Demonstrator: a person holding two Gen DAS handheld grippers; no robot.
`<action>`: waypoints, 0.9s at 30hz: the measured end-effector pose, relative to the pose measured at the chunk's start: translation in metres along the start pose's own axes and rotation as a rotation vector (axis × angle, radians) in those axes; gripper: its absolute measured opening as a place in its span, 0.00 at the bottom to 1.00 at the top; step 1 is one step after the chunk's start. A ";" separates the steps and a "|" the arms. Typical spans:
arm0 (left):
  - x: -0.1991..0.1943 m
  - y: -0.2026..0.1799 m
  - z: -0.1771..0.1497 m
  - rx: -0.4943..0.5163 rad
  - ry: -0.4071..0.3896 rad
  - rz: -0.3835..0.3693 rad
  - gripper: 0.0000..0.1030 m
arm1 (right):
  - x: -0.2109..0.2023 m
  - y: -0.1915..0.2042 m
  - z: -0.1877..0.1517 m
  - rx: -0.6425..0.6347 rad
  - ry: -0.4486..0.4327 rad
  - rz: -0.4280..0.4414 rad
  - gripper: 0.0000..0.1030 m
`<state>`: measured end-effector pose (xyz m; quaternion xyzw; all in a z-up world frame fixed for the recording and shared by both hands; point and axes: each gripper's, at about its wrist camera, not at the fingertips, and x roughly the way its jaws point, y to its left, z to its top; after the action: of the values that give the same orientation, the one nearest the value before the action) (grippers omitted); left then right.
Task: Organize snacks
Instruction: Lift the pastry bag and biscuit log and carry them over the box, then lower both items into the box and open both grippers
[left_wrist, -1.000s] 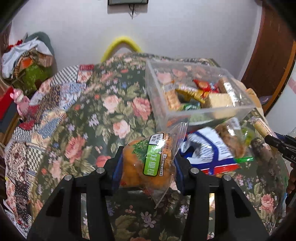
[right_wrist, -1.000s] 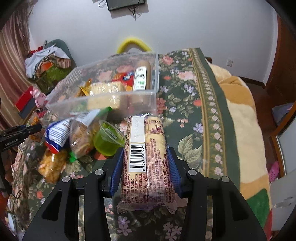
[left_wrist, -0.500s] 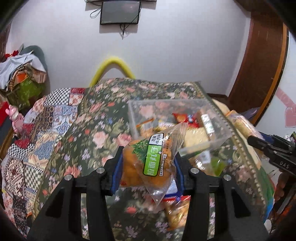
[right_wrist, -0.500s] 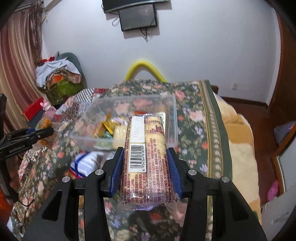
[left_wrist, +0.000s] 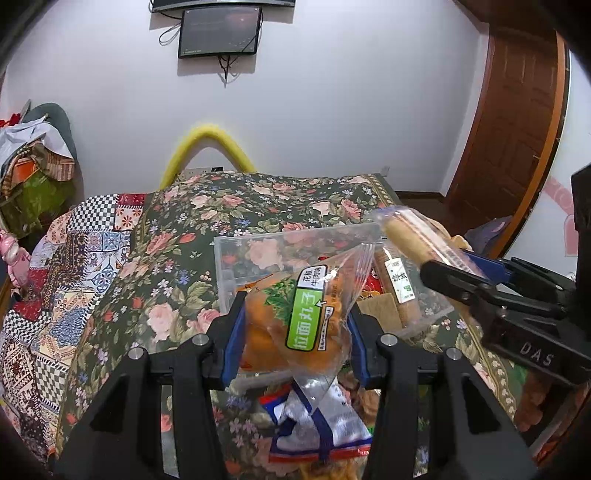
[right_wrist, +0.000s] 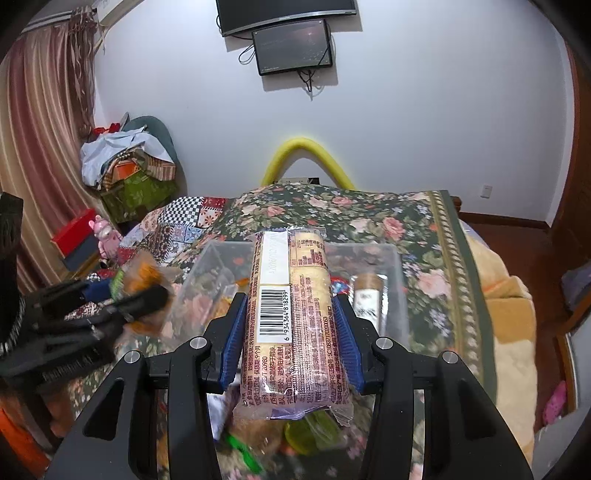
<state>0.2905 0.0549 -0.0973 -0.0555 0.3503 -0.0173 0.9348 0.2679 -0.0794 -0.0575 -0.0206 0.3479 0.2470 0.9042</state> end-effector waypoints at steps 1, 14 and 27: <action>0.006 0.001 0.001 -0.006 0.007 0.000 0.46 | 0.004 0.002 0.002 -0.002 0.004 0.001 0.42; 0.056 0.018 0.024 -0.027 0.036 0.018 0.46 | 0.055 -0.002 0.009 0.025 0.083 -0.016 0.42; 0.078 0.012 0.025 0.009 0.042 0.019 0.59 | 0.092 -0.009 0.003 0.013 0.181 -0.048 0.42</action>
<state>0.3654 0.0634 -0.1306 -0.0473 0.3705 -0.0110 0.9276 0.3324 -0.0468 -0.1152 -0.0452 0.4290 0.2201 0.8749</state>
